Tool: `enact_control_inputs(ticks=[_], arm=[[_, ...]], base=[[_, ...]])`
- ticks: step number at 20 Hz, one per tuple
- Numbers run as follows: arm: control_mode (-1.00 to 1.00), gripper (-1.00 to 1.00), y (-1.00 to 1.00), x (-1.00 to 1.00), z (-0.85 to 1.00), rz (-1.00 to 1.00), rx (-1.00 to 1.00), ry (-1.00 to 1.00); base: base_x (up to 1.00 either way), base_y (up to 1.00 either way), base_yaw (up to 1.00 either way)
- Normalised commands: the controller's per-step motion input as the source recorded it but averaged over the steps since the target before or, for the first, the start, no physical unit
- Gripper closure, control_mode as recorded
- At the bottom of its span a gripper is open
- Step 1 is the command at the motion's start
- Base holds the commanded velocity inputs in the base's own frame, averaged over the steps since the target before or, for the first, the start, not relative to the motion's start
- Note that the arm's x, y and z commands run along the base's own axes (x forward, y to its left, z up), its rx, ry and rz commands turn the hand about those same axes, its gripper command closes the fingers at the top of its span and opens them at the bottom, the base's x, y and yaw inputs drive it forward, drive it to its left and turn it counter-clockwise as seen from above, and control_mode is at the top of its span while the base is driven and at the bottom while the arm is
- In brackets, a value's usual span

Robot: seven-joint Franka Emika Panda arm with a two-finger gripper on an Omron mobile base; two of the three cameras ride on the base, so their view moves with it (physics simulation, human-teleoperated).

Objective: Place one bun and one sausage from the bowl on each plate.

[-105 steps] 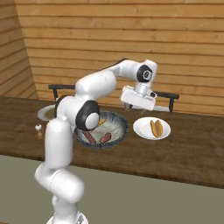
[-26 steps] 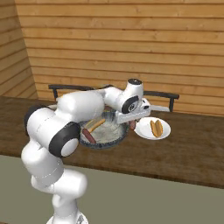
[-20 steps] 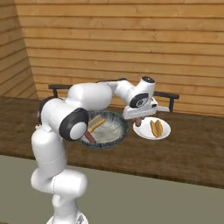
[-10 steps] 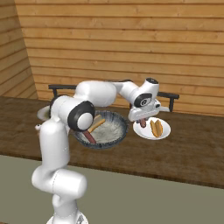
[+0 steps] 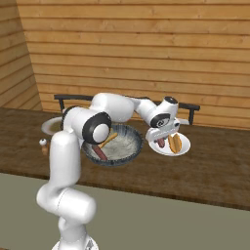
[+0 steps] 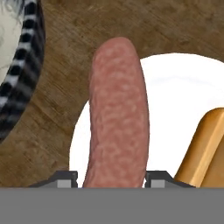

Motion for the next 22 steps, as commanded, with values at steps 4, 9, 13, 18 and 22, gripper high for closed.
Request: enact_control_inputs(ticks=[4, 9, 13, 18, 22], arm=[[-1.00, 1.00, -0.01, 0.36, -0.20, 0.00, 0.00, -0.01], [-1.00, 1.00, -0.07, 0.31, -0.03, 0.00, 0.00, 0.00], [-1.00, 1.00, -0.14, 0.11, -0.07, 0.00, 0.00, 0.00], [-1.00, -1.00, -0.01, 0.02, -0.16, 0.00, 0.00, 0.00], [-1.00, -1.00, 0.00, 0.00, -0.02, 0.00, 0.00, 0.00]], base=[[0.00, 0.00, 0.00], [0.00, 0.00, 0.00], [0.00, 0.00, 0.00], [0.00, 0.00, 0.00], [0.00, 0.00, 0.00]])
